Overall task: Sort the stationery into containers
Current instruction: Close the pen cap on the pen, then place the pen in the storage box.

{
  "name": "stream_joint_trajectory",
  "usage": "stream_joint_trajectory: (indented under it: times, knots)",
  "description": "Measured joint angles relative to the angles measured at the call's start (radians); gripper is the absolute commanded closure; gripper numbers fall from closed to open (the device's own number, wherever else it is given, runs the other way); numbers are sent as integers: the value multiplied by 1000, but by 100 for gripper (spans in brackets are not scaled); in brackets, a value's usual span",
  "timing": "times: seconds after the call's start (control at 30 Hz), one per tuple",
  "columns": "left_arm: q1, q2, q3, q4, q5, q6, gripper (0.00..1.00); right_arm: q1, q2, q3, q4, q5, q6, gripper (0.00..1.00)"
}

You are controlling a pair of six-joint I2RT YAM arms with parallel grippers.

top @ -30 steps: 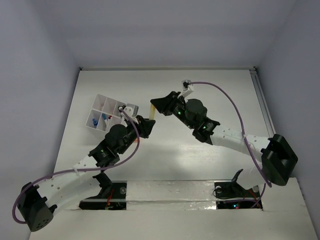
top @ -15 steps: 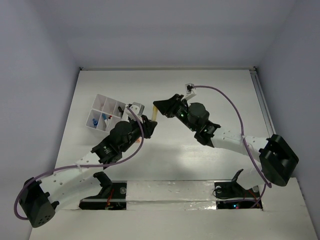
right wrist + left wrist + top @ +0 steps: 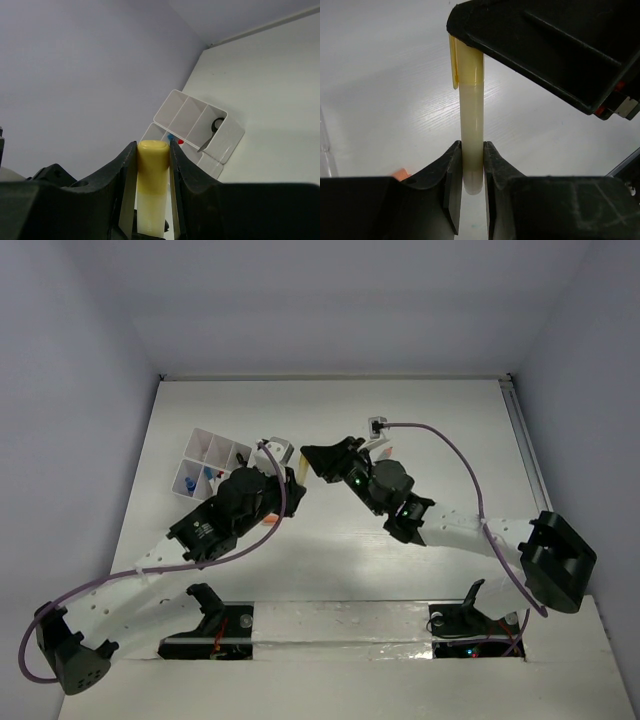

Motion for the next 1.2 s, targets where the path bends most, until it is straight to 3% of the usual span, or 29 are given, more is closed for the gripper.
stream_joint_trajectory:
  times: [0.43,0.57,0.83,1.0,1.2]
  knots:
    - [2,-6,20,-31,-16,-24,98,24,3,101,-121,40,-79,100]
    - [7,-74,-3,6,-33,-54,82,22,15,185,-179,-6,-114,100]
    - [15,-207,-23,-8,-89,-69,67,-66,136,299,-254,-145,-98,100]
    - [15,-318,-23,-60,-118,-64,48,-134,249,356,-306,-171,-97,100]
    - [16,-435,-20,-77,-198,-29,26,-125,389,457,-310,-224,-90,100]
